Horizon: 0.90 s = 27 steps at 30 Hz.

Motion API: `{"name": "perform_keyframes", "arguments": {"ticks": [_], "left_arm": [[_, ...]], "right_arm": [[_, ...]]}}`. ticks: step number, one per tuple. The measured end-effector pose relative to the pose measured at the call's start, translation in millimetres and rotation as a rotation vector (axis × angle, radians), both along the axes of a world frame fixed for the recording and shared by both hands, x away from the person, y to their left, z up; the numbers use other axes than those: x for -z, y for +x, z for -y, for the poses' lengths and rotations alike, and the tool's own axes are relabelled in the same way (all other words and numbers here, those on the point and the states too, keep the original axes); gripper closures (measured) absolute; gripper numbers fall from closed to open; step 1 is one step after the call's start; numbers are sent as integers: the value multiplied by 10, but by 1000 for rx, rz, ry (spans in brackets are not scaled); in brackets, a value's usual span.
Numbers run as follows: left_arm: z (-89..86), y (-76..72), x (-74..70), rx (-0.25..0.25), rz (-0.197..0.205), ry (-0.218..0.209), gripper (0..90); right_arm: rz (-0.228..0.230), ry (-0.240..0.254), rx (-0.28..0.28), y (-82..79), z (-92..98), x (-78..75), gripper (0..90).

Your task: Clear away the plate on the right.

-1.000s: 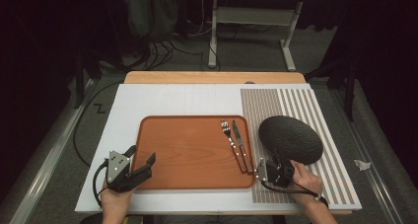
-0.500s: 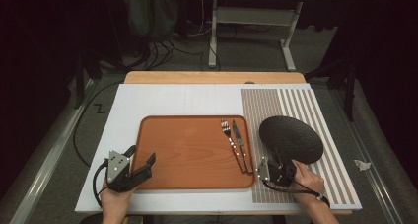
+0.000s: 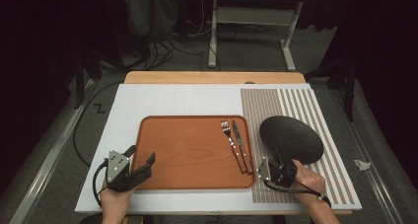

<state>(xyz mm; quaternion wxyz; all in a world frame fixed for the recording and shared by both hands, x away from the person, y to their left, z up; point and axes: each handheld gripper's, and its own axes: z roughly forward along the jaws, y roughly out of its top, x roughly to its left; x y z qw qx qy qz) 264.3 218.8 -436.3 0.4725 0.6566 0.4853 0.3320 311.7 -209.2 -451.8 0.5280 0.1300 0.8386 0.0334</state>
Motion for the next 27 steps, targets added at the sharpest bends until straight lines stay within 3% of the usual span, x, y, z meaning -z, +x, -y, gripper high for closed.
{"name": "perform_keyframes", "arguments": {"ticks": [27], "left_arm": [[-7, 3, 1, -7, -2, -2, 293]], "right_arm": [[20, 10, -71, -114, -97, -77, 871]]}}
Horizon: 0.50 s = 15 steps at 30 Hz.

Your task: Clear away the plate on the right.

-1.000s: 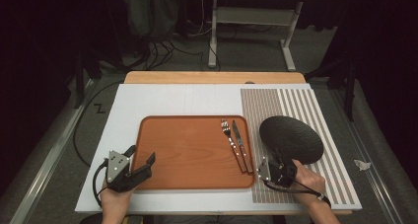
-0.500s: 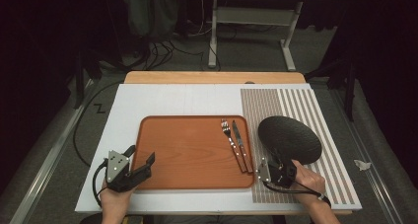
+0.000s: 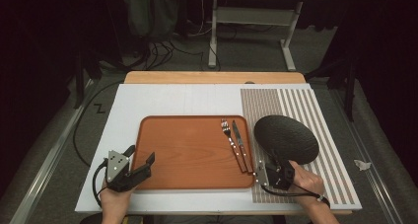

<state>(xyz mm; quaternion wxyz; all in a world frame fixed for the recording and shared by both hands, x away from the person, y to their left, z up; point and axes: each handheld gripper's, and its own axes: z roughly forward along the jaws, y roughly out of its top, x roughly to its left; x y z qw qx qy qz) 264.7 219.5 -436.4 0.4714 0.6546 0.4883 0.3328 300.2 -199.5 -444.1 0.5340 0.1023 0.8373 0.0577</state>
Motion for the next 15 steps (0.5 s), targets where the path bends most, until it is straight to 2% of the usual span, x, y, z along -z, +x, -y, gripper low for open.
{"name": "perform_keyframes", "arguments": {"ticks": [9, 15], "left_arm": [[-1, 2, 0, -4, 0, -3, 293], [-3, 4, 0, -6, 0, -2, 293]], "right_arm": [[15, -24, -52, -77, -98, -46, 870], [20, -20, -82, -104, -165, -76, 870]]}}
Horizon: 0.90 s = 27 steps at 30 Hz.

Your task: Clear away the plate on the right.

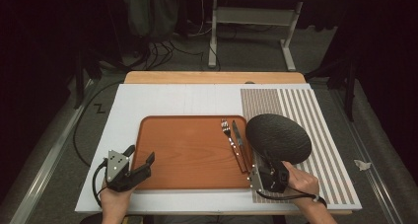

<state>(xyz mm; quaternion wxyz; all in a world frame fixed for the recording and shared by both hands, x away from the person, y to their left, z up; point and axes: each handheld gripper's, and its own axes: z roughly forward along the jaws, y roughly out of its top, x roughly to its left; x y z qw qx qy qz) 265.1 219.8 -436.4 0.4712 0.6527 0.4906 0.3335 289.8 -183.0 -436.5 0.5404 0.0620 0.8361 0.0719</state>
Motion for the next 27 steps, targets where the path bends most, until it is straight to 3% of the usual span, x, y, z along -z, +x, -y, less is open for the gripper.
{"name": "perform_keyframes", "arguments": {"ticks": [10, 27], "left_arm": [[3, 7, 3, -6, 0, 2, 293], [-42, -18, 6, -28, -1, 7, 294]], "right_arm": [[5, -3, -38, -20, -116, -52, 869], [17, -17, -150, -68, -463, -167, 869]]}}
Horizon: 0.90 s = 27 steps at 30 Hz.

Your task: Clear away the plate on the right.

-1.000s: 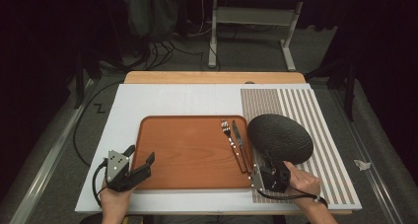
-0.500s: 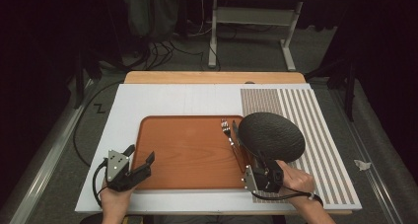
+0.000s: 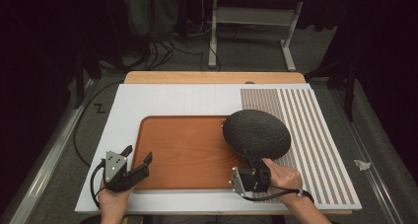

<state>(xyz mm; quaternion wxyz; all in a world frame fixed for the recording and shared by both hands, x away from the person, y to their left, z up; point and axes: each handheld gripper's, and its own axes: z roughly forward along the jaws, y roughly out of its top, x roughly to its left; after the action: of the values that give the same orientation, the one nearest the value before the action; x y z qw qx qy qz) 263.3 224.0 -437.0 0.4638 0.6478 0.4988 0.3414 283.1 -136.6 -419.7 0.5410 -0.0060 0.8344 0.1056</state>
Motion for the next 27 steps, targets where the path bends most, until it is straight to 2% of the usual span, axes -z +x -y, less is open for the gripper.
{"name": "perform_keyframes", "arguments": {"ticks": [9, 22, 27], "left_arm": [[-27, -14, -2, -9, -2, 2, 293], [-56, -30, -3, -20, 1, -2, 294], [-61, -35, -4, -20, 1, 0, 293]], "right_arm": [[-2, -8, -43, -13, -178, 6, 869], [0, -24, -139, -49, -493, 30, 869], [-10, -24, -154, -60, -589, 57, 869]]}}
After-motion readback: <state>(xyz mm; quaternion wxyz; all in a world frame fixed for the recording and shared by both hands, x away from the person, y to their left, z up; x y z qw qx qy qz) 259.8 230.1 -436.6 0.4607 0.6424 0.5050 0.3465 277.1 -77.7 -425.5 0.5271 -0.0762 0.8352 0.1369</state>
